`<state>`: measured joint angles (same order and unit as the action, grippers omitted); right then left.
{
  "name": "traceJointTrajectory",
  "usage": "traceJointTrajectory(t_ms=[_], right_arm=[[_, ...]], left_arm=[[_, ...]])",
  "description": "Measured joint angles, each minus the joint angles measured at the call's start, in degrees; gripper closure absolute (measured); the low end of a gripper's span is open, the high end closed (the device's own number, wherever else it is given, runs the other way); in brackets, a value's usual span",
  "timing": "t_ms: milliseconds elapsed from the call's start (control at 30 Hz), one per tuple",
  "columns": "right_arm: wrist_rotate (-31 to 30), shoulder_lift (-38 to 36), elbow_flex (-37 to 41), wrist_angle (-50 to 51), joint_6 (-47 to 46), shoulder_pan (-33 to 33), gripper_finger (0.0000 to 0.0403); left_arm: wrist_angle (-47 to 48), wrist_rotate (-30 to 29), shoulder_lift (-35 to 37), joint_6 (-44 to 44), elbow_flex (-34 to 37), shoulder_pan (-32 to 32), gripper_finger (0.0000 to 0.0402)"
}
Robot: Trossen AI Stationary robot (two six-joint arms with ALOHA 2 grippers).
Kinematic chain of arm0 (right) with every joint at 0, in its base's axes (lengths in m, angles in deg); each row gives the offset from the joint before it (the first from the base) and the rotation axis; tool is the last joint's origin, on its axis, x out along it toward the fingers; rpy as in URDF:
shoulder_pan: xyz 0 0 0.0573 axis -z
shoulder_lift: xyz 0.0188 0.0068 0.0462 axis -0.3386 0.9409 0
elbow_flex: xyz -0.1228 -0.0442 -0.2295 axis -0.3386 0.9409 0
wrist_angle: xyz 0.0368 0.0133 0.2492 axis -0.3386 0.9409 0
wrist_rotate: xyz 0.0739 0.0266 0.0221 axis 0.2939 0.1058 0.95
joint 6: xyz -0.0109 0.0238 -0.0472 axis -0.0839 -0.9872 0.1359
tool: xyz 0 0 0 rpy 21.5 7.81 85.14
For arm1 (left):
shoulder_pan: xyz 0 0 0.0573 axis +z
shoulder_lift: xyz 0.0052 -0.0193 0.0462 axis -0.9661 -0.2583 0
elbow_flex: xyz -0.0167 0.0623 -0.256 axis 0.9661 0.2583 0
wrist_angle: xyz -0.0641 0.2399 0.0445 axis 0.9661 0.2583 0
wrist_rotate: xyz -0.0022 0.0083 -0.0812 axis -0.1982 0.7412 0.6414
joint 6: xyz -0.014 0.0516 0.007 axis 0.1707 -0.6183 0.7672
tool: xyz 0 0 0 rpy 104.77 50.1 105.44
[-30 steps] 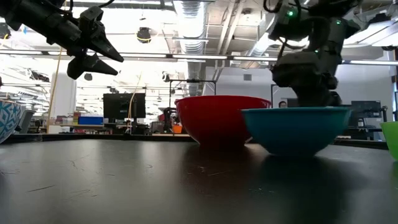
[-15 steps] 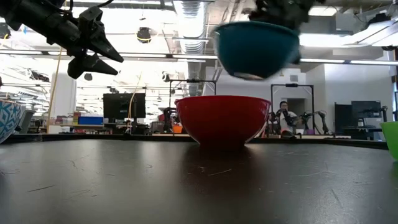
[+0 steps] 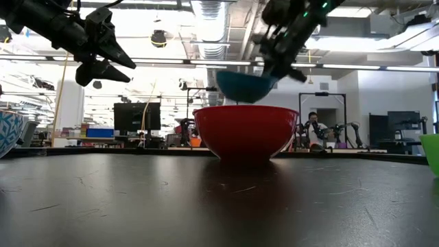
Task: Nest bowls inside each other
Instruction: Stack the blue bowl on top of the light green bowl
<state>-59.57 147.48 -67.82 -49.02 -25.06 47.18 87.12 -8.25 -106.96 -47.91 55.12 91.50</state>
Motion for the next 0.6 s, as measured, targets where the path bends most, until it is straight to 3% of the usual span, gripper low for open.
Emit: traceJointTrajectory(t_ms=[300, 600], right_arm=[[-1.8, 6.9, 0.0, -2.2, -2.5, 2.8, 0.0386], [-4.0, 8.9, 0.0, -2.7, -3.2, 3.8, 0.0386]], left_arm=[[0.8, 0.1, 0.0, 0.0, 0.0, 0.0, 0.0191], [1.6, 0.1, 0.0, 0.0, 0.0, 0.0, 0.0191]])
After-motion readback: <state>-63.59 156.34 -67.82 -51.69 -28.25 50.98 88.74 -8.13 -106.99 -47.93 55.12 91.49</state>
